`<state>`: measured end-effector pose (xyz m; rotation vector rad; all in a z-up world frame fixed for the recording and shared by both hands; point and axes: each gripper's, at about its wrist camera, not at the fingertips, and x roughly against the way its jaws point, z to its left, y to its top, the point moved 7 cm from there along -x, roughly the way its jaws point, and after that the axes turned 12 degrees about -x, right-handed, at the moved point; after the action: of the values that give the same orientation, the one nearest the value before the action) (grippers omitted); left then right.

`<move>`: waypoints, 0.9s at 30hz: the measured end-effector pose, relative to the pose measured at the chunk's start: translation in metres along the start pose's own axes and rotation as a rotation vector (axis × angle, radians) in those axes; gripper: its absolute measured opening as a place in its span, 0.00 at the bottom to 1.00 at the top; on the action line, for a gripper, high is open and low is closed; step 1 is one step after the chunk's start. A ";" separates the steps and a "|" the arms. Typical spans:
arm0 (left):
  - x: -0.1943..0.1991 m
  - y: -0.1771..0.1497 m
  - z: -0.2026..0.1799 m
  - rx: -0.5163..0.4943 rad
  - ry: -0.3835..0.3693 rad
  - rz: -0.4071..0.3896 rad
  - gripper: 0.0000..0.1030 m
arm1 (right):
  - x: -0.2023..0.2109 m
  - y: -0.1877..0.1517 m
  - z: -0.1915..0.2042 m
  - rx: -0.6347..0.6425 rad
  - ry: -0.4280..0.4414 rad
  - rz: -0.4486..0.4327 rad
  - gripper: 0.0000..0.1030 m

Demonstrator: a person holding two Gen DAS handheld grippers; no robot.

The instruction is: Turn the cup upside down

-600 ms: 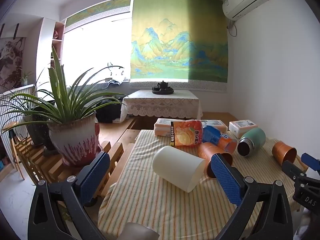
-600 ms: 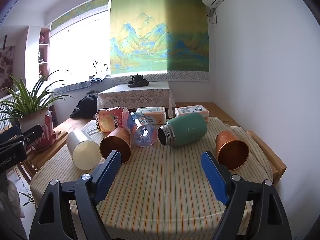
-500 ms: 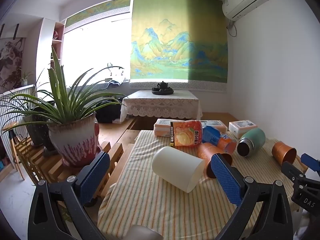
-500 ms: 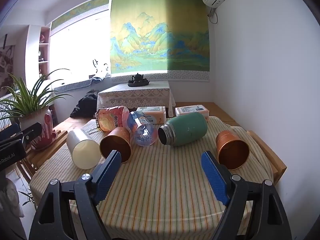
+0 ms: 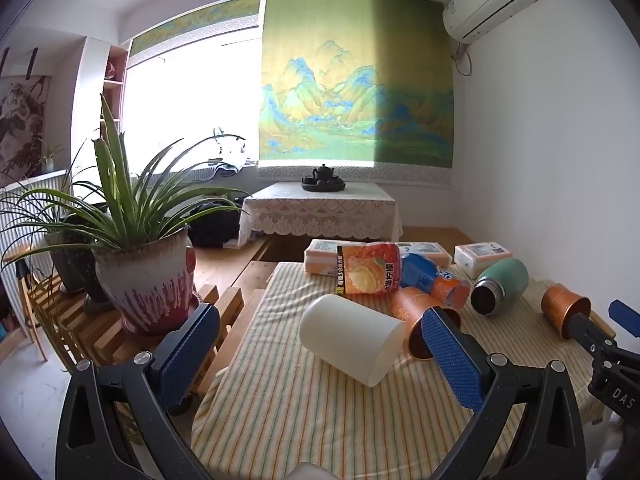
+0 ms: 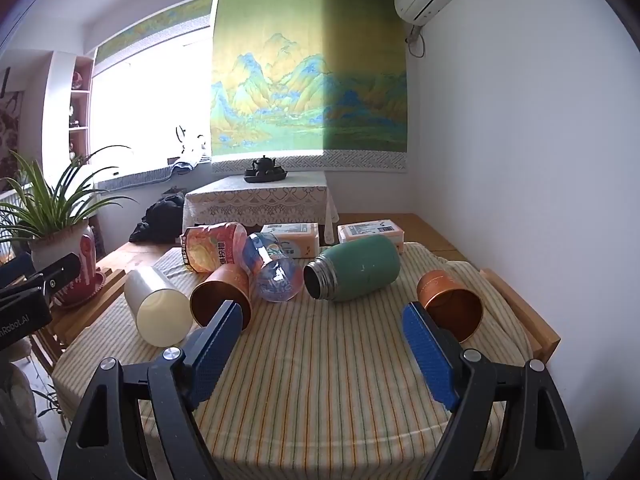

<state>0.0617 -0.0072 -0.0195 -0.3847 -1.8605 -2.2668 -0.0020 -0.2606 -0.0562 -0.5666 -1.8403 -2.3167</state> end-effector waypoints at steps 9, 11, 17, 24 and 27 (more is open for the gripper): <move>0.002 0.003 0.000 0.003 0.002 -0.011 0.99 | 0.008 0.006 -0.003 -0.010 -0.001 -0.038 0.77; 0.002 0.004 -0.001 0.002 0.002 -0.010 0.99 | 0.009 0.007 -0.004 -0.013 0.000 -0.041 0.77; 0.001 0.003 -0.001 -0.002 0.002 -0.005 0.99 | 0.008 0.006 -0.006 -0.012 -0.008 -0.035 0.77; 0.002 0.003 0.002 0.006 -0.002 -0.005 0.99 | 0.010 0.008 -0.004 -0.006 -0.012 -0.043 0.77; 0.002 0.002 0.002 0.004 -0.003 -0.005 0.99 | 0.010 0.008 -0.004 -0.008 -0.012 -0.042 0.77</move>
<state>0.0607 -0.0060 -0.0164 -0.3827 -1.8695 -2.2663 -0.0097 -0.2647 -0.0462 -0.5501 -1.8662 -2.3536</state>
